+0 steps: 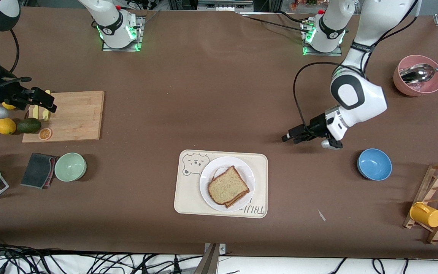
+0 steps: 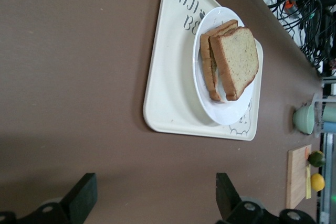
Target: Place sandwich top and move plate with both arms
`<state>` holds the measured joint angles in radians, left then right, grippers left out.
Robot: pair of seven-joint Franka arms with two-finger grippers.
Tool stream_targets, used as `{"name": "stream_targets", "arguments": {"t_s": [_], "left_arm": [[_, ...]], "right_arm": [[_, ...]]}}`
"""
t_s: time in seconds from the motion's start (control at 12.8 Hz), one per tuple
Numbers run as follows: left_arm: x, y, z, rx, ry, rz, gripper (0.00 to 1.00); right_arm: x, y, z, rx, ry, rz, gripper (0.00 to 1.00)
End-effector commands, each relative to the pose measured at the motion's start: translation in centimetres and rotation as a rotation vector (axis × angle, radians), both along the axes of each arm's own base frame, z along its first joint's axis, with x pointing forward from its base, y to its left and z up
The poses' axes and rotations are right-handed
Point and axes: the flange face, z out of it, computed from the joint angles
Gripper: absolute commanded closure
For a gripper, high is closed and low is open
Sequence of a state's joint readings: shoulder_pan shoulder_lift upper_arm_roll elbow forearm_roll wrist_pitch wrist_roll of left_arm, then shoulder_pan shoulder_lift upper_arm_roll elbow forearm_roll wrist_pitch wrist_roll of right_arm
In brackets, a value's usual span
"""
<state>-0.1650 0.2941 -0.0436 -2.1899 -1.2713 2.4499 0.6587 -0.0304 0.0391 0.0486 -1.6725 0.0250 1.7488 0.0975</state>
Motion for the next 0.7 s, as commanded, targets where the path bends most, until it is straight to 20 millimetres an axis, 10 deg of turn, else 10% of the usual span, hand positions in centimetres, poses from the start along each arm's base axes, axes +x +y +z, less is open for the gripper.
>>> {"name": "stream_targets", "arguments": {"t_s": [0.0,0.63], "left_arm": [[-1.5,1.5,2.9,0.069,-0.01,-0.052,0.0],[-0.7,4.8,14.0,0.441,0.067,-0.295,0.0]], "right_arm": [[0.3,-0.2,0.5,0.016,-0.007,-0.001,0.0],[0.2,-0.3,0.5,0.016,-0.006,-0.003,0.0]]}}
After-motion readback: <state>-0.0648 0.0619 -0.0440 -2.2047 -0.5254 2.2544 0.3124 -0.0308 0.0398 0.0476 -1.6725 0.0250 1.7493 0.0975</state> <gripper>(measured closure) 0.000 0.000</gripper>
